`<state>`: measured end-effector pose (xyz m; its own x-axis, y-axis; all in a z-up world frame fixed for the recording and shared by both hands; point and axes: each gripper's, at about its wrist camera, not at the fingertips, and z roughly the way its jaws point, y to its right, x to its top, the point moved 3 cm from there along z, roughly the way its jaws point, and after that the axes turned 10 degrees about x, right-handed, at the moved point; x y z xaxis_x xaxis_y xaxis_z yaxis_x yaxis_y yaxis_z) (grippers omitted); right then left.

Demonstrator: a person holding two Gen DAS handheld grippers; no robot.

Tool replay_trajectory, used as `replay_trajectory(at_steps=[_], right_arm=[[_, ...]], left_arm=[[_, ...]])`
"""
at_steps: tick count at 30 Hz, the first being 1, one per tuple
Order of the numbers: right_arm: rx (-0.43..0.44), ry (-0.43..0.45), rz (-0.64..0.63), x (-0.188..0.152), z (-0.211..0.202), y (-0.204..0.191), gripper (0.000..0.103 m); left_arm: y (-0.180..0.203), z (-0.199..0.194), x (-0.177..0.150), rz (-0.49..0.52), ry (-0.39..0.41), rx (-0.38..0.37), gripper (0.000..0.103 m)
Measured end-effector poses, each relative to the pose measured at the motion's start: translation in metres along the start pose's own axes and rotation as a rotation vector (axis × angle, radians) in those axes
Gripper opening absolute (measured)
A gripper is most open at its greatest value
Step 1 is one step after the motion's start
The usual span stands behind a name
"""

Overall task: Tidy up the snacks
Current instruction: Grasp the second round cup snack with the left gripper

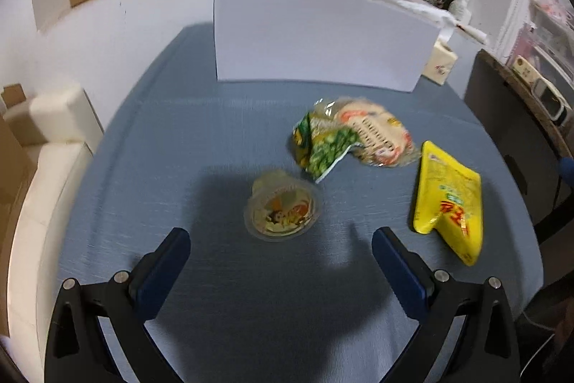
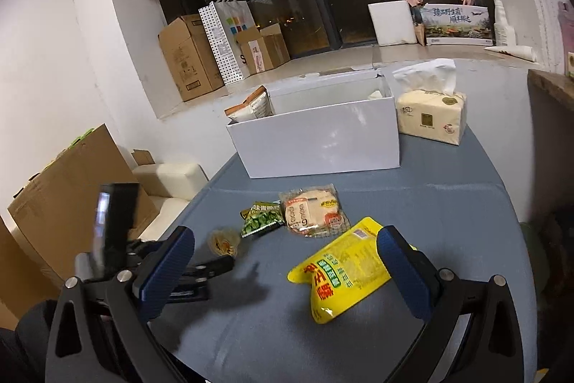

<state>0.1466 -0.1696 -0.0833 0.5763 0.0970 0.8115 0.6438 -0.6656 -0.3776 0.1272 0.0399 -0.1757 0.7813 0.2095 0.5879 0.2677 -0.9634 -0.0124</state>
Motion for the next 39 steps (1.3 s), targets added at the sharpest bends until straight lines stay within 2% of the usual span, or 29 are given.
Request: replay_trajectory(at_steps=[3,9,10,11,12,13,19,23,28,35,39], right_arm=[[0.003,0.001,0.011,0.0,-0.001,0.002,0.103],[0.005,-0.02,0.011,-0.003,0.005,0.001,0.103],[0.006,-0.022,0.011,-0.003,0.005,0.001,0.103],[0.007,-0.023,0.01,-0.004,0.005,0.001,0.103],[0.006,-0.027,0.01,-0.004,0.006,0.001,0.103],[0.004,-0.028,0.01,-0.005,0.006,0.001,0.103],[0.003,-0.034,0.019,-0.006,0.007,0.002,0.103],[0.004,-0.051,0.018,-0.008,0.012,0.002,0.103],[0.011,-0.113,0.006,-0.013,0.032,0.002,0.103],[0.024,-0.237,-0.05,-0.01,0.09,0.0,0.103],[0.042,-0.276,-0.073,-0.003,0.128,-0.008,0.103]], left_arm=[[0.002,0.011,0.0,-0.009,-0.005,0.038,0.103],[0.003,0.017,0.005,-0.004,0.015,0.063,0.1],[0.003,0.018,0.007,-0.005,0.014,0.057,0.089],[0.003,0.018,0.009,0.002,0.028,0.077,0.071],[0.004,0.018,0.01,0.014,0.032,0.082,0.067],[0.003,0.018,0.011,0.022,0.033,0.086,0.05],[0.0,0.014,0.01,0.009,0.044,0.056,0.05],[0.002,-0.004,0.01,0.02,0.082,0.035,0.05],[-0.003,-0.034,0.012,0.017,0.139,0.006,0.05],[-0.036,-0.069,0.012,-0.029,0.194,0.005,0.05],[-0.054,-0.08,0.009,-0.05,0.209,0.016,0.05]])
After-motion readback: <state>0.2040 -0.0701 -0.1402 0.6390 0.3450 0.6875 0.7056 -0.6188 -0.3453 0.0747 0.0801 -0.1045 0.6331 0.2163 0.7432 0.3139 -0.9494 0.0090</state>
